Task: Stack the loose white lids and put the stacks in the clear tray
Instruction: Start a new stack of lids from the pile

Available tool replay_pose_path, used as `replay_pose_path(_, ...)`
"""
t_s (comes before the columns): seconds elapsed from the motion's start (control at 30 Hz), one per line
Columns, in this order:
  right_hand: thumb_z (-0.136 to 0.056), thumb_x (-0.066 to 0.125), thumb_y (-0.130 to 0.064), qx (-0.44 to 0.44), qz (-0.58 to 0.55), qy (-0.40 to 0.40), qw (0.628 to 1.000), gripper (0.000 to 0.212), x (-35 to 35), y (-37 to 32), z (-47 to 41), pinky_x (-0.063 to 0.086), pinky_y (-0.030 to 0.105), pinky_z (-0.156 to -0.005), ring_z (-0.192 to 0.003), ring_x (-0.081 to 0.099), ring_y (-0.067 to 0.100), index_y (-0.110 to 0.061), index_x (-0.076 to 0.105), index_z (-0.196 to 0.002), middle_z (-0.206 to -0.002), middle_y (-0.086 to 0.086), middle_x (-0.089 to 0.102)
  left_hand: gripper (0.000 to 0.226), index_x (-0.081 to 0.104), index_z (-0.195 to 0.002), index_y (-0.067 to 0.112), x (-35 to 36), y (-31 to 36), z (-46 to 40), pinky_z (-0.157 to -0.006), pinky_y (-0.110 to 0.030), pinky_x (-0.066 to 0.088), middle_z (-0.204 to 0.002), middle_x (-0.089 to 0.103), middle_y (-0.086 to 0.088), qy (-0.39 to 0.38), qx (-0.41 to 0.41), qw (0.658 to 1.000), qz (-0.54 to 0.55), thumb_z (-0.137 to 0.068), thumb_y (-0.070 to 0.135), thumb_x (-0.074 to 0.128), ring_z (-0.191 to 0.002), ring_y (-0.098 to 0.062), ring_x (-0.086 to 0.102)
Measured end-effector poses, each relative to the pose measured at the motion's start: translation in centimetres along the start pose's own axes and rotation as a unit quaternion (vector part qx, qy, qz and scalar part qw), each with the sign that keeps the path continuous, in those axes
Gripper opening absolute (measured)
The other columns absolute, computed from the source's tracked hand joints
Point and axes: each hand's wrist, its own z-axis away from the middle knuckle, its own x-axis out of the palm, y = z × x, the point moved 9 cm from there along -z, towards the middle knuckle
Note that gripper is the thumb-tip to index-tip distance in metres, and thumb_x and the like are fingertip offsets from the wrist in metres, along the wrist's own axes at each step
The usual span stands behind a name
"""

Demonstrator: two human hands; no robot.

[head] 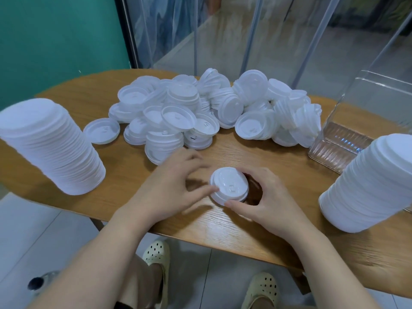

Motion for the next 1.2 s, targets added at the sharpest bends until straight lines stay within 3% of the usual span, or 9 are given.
replay_pose_path(0.07,-0.074,0.08,-0.063,0.009,0.023,0.028,0.999,0.071,0.1,0.0,-0.5,0.029,0.024,-0.102,-0.12,0.042,-0.003,-0.042,0.054,-0.136,-0.118,-0.035,0.048,0.037,0.074,-0.117,0.015,-4.2,0.4,-0.4,-0.099,-0.02,0.039,-0.114,0.067,0.003,0.158,0.034,0.985,-0.064,-0.093,0.042,0.069,-0.111,-0.014,0.054)
replay_pose_path(0.13,-0.072,0.072,-0.071,0.005,0.048,0.05,0.998,0.074,0.3,-0.2,-1.0,0.026,0.024,-0.1,-0.12,0.041,0.001,-0.04,0.055,-0.136,-0.115,-0.034,0.048,0.031,0.073,-0.117,0.012,-6.3,-0.5,-1.3,-0.1,-0.029,0.039,-0.119,0.068,-0.003,0.234,0.017,0.961,-0.143,-0.093,0.031,0.07,-0.115,-0.023,0.053)
replay_pose_path(0.27,-0.069,0.071,-0.069,-0.014,0.033,0.063,0.997,0.069,1.1,-1.2,-1.6,0.023,0.017,-0.1,-0.119,0.044,0.001,-0.039,0.058,-0.13,-0.114,-0.036,0.052,0.03,0.075,-0.115,0.016,-5.6,-3.2,-3.3,-0.106,-0.045,0.036,-0.13,0.065,-0.004,0.219,-0.039,0.951,-0.213,-0.089,0.03,0.073,-0.126,-0.032,0.05)
replay_pose_path(0.5,-0.066,0.076,-0.07,-0.021,-0.01,0.062,0.998,0.072,2.2,-1.2,-1.8,0.036,0.03,-0.113,-0.134,0.046,0.0,-0.046,0.054,-0.131,-0.13,-0.028,0.055,0.017,0.078,-0.1,0.018,-4.8,-4.6,-4.0,-0.112,-0.043,0.029,-0.123,0.067,0.001,0.246,-0.075,0.948,-0.187,-0.083,0.022,0.078,-0.125,-0.029,0.05)
replay_pose_path(0.67,-0.066,0.075,-0.072,-0.014,-0.008,0.06,0.998,0.076,1.9,-1.0,-1.7,0.045,0.035,-0.107,-0.122,0.052,0.001,-0.038,0.057,-0.132,-0.125,-0.027,0.057,0.008,0.076,-0.093,0.016,-5.6,-4.0,-3.0,-0.108,-0.039,0.034,-0.114,0.07,0.0,0.284,-0.04,0.946,-0.151,-0.085,0.019,0.078,-0.114,-0.025,0.06)
replay_pose_path(0.77,-0.067,0.079,-0.07,-0.014,-0.002,0.058,0.998,0.077,1.8,-1.0,-1.7,0.045,0.035,-0.107,-0.122,0.051,0.001,-0.038,0.056,-0.133,-0.125,-0.027,0.057,0.009,0.076,-0.096,0.013,-6.9,-2.3,-1.5,-0.1,-0.034,0.045,-0.108,0.072,0.001,0.342,-0.019,0.937,-0.076,-0.092,0.021,0.076,-0.109,-0.018,0.064)
replay_pose_path(0.87,-0.067,0.081,-0.067,-0.009,-0.003,0.058,0.998,0.082,1.9,-1.1,-1.6,0.041,0.03,-0.108,-0.124,0.05,0.001,-0.036,0.053,-0.137,-0.127,-0.027,0.054,0.008,0.073,-0.094,0.017,-7.6,-0.8,1.2,-0.085,-0.023,0.049,-0.091,0.072,0.01,0.389,-0.065,0.912,0.111,-0.097,0.024,0.072,-0.093,-0.007,0.067)
replay_pose_path(1.0,-0.064,0.083,-0.067,0.009,-0.023,0.054,0.998,0.096,1.8,-0.8,-1.5,0.041,0.033,-0.11,-0.128,0.051,0.007,-0.033,0.047,-0.146,-0.134,-0.019,0.056,0.008,0.073,-0.093,0.015,-4.4,-1.5,2.2,-0.077,-0.025,0.054,-0.083,0.075,0.0,0.287,-0.167,0.887,0.32,-0.093,0.024,0.072,-0.081,-0.011,0.069)
replay_pose_path(1.2,-0.067,0.088,-0.059,-0.002,-0.038,0.045,0.998,0.078,1.7,-1.5,-1.5,0.049,0.035,-0.099,-0.116,0.056,0.002,-0.04,0.052,-0.133,-0.122,-0.024,0.06,0.015,0.072,-0.106,0.001,-1.2,-2.3,1.4,-0.079,-0.026,0.058,-0.086,0.077,-0.009,0.173,-0.218,0.841,0.464,-0.096,0.012,0.067,-0.081,-0.016,0.072)
